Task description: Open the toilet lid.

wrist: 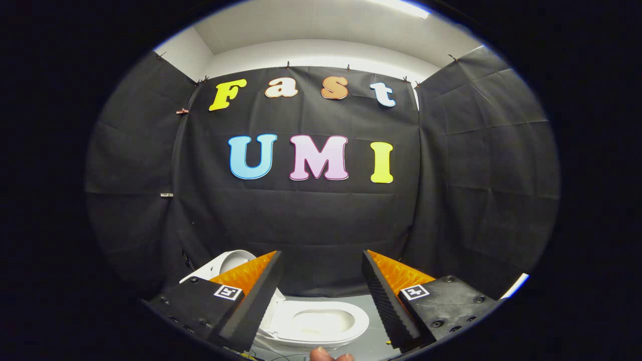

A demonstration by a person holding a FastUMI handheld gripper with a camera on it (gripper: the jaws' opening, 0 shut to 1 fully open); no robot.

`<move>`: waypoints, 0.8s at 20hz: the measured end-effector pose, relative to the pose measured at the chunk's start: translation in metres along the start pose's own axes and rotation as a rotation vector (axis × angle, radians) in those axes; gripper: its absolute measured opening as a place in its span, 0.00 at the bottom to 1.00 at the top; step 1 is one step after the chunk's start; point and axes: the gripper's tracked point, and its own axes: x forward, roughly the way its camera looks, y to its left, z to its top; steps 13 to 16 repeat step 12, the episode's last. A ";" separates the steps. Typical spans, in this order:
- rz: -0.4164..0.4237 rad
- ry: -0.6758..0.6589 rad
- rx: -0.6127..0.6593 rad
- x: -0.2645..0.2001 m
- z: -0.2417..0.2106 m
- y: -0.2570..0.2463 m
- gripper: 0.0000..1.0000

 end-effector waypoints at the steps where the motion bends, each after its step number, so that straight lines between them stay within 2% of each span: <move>1: -0.001 -0.001 0.000 -0.001 0.000 -0.001 0.99; 16: 0.006 0.002 -0.001 -0.003 -0.002 0.006 0.99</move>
